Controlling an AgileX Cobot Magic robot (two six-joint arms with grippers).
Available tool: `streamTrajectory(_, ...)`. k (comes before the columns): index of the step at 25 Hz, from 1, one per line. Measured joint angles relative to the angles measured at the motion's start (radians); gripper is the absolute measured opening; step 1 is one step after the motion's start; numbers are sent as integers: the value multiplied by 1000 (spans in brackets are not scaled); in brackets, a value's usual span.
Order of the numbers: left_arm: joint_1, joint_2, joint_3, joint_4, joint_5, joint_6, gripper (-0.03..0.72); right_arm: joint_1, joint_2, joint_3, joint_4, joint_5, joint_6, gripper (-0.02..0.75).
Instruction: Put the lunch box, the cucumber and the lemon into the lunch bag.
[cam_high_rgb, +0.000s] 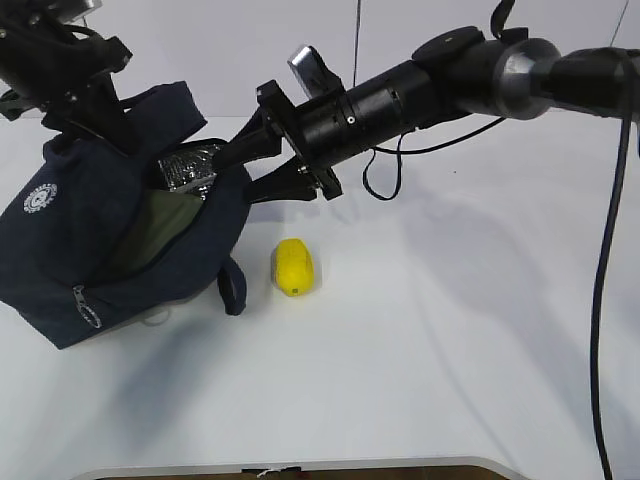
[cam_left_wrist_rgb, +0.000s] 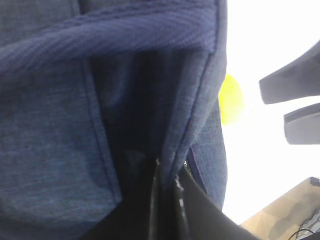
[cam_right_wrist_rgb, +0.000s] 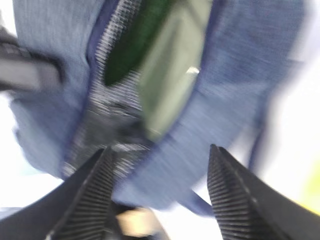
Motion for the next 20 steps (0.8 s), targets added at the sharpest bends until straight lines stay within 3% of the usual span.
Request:
streamTrajectory(6, 0, 0, 0, 16, 0, 0, -15, 0, -55, 0, -123, 13, -7, 477)
streamTrajectory(14, 0, 0, 0, 20, 0, 0, -15, 3, -128, -2, -462, 28, 131, 477)
streamTrajectory(20, 0, 0, 0, 22, 0, 0, -15, 82, -155, -2, -767, 32, 286, 480)
